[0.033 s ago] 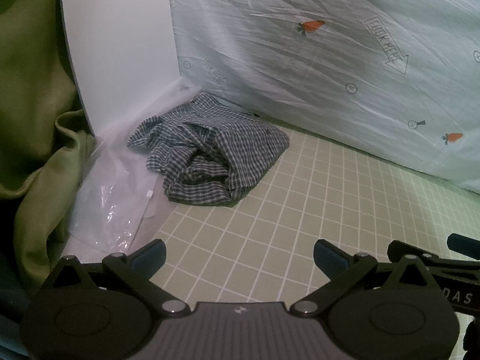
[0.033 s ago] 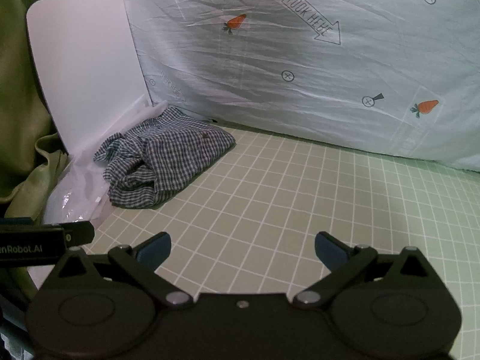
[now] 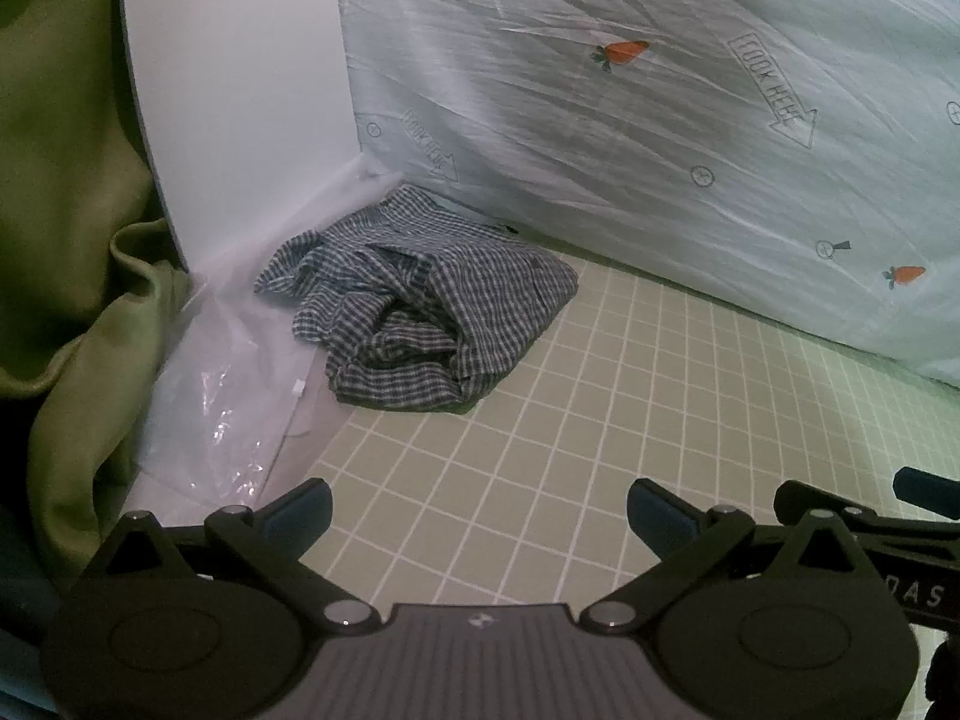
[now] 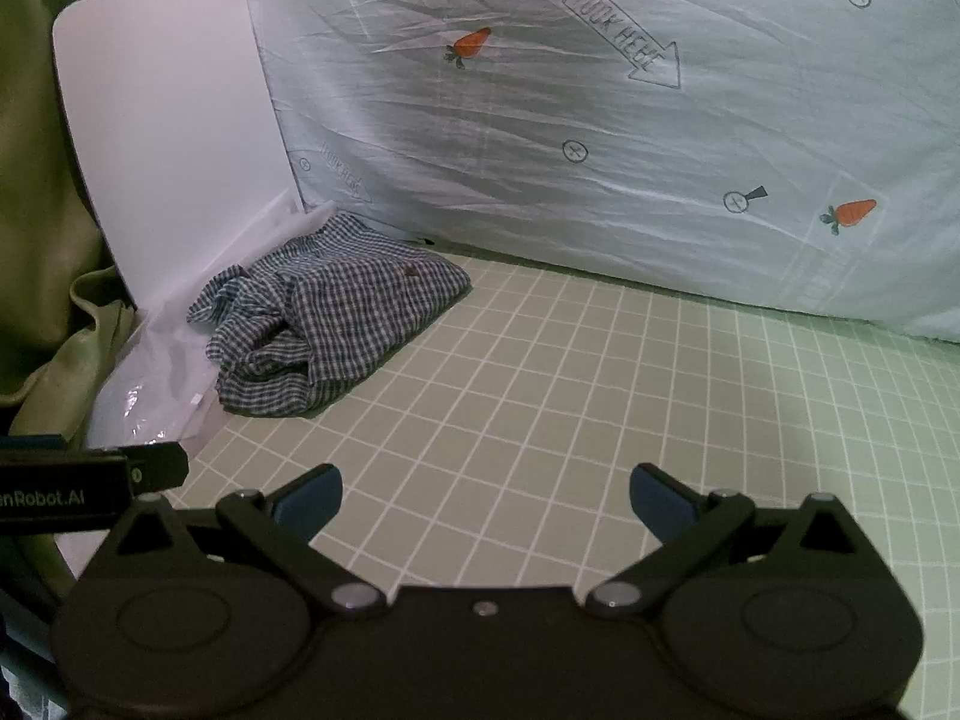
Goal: Fold clothes
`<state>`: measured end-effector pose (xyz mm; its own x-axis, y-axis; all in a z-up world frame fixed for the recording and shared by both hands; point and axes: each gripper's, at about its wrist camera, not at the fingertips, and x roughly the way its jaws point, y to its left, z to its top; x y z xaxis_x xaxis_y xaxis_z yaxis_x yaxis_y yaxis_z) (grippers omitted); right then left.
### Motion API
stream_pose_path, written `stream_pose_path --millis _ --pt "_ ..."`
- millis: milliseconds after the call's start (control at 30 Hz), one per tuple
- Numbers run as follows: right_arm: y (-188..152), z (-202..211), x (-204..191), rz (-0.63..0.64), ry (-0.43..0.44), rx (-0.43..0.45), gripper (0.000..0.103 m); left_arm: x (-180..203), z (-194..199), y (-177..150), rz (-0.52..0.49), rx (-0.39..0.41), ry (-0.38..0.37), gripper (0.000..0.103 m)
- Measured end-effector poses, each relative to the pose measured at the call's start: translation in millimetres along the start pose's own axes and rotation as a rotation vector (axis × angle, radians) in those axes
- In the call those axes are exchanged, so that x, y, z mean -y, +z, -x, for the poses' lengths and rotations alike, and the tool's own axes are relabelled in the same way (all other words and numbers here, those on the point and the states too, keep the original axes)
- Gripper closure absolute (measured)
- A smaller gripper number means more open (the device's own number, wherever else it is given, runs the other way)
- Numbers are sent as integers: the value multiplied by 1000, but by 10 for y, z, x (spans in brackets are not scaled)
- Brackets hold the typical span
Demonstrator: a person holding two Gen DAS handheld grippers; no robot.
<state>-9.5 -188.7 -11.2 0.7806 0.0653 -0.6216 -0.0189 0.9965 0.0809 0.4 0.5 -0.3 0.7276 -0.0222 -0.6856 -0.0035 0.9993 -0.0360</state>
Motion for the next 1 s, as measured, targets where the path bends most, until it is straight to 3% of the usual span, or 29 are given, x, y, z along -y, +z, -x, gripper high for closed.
stream_pose_path --millis 1000 --pt "-55 -2 -9 5 -1 -11 0 -75 -17 -26 4 -15 3 0"
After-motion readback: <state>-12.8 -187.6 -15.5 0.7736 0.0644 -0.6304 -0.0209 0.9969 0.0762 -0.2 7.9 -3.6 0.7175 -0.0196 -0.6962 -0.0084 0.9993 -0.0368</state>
